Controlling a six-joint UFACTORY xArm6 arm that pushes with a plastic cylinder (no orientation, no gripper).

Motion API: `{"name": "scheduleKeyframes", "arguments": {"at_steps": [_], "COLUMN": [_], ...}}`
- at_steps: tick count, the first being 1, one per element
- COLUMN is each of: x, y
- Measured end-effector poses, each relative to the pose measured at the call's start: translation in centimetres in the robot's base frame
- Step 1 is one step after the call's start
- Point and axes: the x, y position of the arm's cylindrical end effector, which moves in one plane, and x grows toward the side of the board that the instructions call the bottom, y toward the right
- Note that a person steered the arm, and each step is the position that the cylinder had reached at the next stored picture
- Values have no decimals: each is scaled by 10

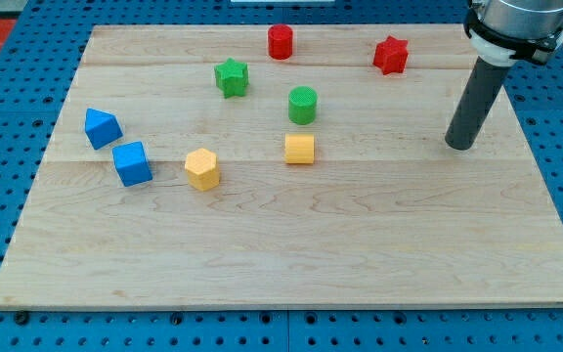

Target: Move the red star towards the top center

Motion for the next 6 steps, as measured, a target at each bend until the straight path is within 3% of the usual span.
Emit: {"name": "scheduleKeyframes", "arguments": {"at_steps": [2, 3, 4, 5, 6], "x": [0, -24, -84, -145, -179], "y": [0, 16, 36, 15, -46]}}
